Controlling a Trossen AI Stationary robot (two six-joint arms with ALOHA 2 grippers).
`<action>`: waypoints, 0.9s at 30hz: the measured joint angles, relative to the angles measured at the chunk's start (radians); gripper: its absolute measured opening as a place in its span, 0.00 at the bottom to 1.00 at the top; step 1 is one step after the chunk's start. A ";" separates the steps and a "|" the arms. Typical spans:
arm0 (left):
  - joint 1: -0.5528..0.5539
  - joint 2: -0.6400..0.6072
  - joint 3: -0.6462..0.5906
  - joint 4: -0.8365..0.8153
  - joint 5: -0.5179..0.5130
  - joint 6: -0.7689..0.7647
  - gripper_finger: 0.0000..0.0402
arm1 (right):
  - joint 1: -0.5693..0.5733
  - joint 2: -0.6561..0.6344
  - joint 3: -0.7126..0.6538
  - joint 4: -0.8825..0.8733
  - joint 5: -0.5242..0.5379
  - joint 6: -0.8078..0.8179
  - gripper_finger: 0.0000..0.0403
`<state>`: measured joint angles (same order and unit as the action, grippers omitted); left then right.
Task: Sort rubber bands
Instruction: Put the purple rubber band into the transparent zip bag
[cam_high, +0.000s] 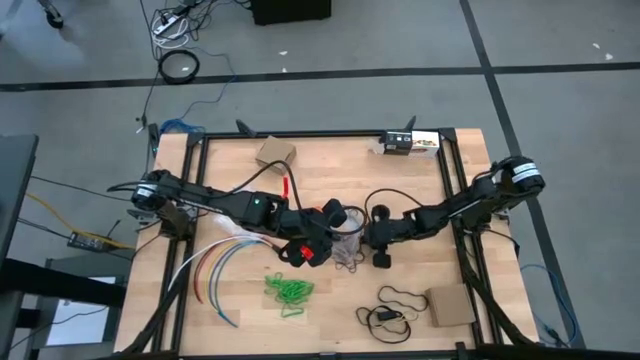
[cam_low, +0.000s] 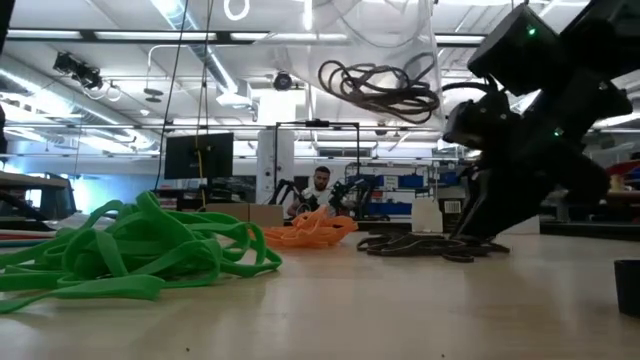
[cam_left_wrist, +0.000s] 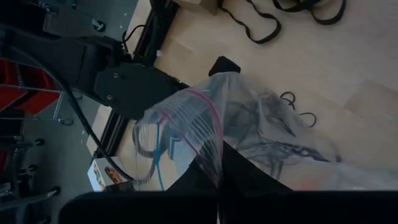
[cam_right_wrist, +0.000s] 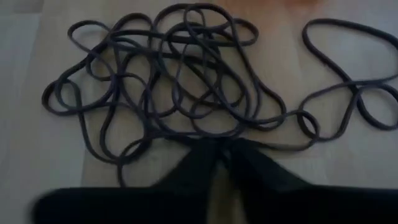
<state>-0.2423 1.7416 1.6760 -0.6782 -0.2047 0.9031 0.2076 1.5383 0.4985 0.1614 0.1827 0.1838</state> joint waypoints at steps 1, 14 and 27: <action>0.000 0.000 0.000 -0.001 0.000 0.000 0.00 | -0.001 -0.016 0.003 -0.027 -0.005 -0.012 0.04; 0.000 0.000 0.000 -0.011 0.022 -0.019 0.00 | 0.028 -0.358 0.115 -0.384 0.079 -0.028 0.00; 0.000 0.000 -0.061 0.005 0.027 -0.020 0.00 | 0.041 -0.595 0.284 -0.556 0.193 -0.105 0.00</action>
<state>-0.2420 1.7420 1.6154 -0.6732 -0.1780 0.8834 0.2489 0.9438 0.7823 -0.3944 0.3760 0.0790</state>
